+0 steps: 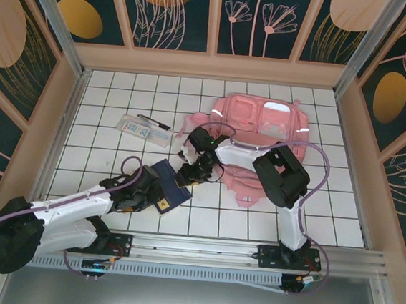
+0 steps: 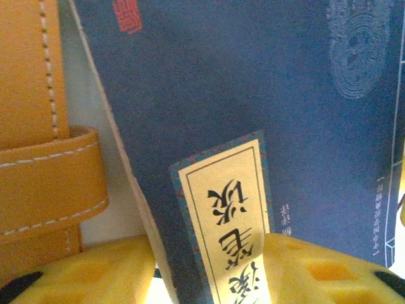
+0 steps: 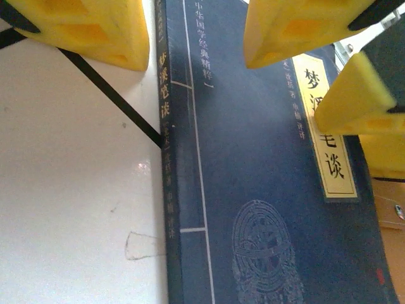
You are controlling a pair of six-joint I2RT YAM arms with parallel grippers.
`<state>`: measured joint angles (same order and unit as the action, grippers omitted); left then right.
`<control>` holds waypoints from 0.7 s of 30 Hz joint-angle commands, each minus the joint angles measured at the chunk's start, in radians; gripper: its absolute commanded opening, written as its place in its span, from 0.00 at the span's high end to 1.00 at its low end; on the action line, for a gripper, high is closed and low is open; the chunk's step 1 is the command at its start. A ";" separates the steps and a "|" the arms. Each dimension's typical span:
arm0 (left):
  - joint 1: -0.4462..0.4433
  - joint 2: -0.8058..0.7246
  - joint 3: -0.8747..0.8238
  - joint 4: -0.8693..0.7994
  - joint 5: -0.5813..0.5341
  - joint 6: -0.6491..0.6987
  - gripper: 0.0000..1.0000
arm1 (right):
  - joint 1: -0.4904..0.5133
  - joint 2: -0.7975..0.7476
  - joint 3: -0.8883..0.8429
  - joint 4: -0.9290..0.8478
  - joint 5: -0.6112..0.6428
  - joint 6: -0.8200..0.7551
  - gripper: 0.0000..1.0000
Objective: Pack books, pencil case, and school supplies into a backpack
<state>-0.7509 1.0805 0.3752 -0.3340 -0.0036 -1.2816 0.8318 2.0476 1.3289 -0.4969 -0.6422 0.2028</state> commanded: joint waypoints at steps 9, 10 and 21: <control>0.008 0.195 -0.075 0.134 0.117 0.034 0.81 | -0.014 0.034 -0.044 0.100 -0.402 -0.016 0.57; 0.008 0.197 -0.072 0.134 0.120 0.038 0.82 | -0.018 0.027 -0.053 0.123 -0.428 0.000 0.58; 0.008 -0.016 0.116 -0.057 0.022 0.233 0.48 | -0.069 -0.210 -0.143 0.111 -0.199 -0.004 1.00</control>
<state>-0.7372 1.1179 0.4240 -0.3149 0.0307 -1.1656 0.7868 2.0075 1.2282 -0.4038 -0.8993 0.2073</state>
